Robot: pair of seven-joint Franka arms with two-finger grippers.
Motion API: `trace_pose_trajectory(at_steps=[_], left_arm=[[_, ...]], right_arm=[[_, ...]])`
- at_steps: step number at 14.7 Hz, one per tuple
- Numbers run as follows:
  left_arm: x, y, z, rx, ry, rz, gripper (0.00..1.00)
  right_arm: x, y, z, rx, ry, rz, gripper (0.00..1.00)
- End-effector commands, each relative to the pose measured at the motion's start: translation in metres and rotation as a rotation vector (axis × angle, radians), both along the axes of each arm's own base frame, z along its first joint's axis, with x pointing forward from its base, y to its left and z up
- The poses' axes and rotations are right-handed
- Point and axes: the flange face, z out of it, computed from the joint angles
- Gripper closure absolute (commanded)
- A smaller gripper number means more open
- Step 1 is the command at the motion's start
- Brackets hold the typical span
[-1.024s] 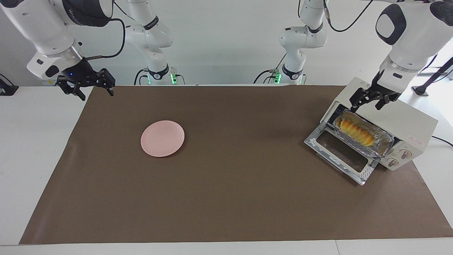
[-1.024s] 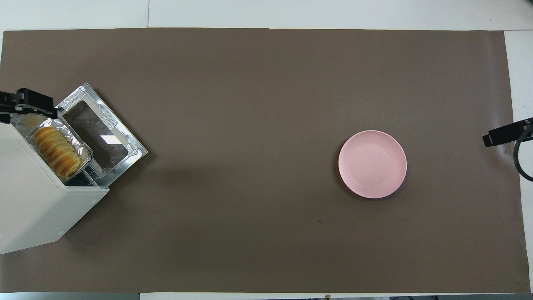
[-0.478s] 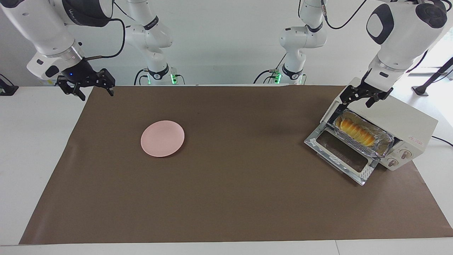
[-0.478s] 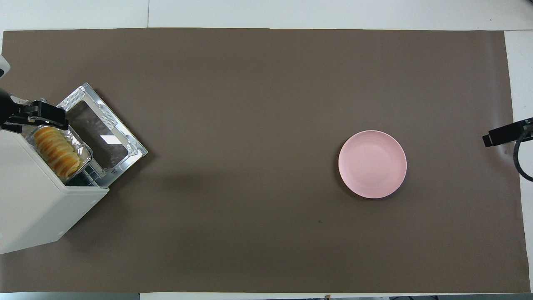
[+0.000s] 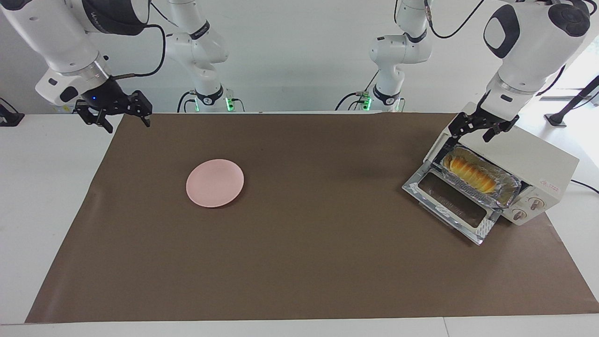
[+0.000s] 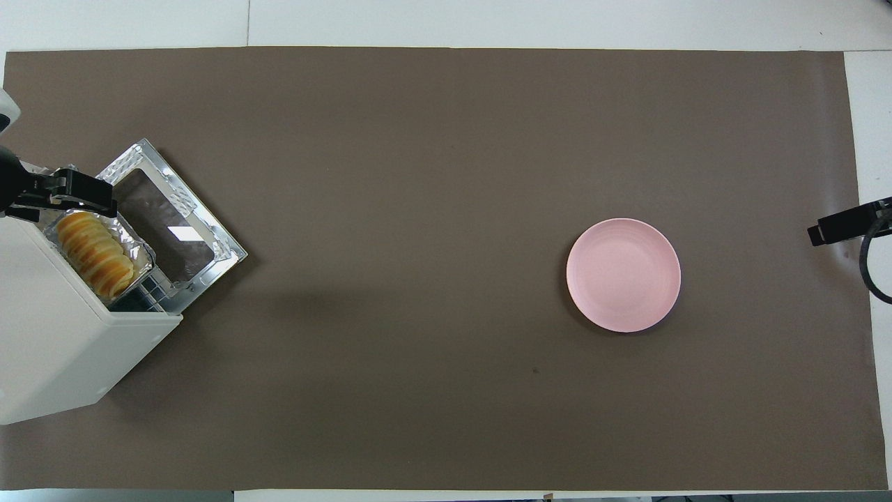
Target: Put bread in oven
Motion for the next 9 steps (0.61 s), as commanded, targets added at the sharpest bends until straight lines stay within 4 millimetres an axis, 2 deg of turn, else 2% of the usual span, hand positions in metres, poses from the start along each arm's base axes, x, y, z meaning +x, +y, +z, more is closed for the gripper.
trace_pose_trajectory(at_steps=[1, 9], left_arm=[[0.003, -0.0009, 0.0119, -0.023, -0.041, -0.01, 0.0], [-0.0039, -0.005, 0.0099, -0.045, 0.013, -0.009, 0.0]], right_arm=[[-0.0078, 0.0004, 0.0021, -0.003, 0.009, -0.005, 0.0], [-0.0077, 0.0004, 0.0022, -0.003, 0.008, -0.005, 0.0]])
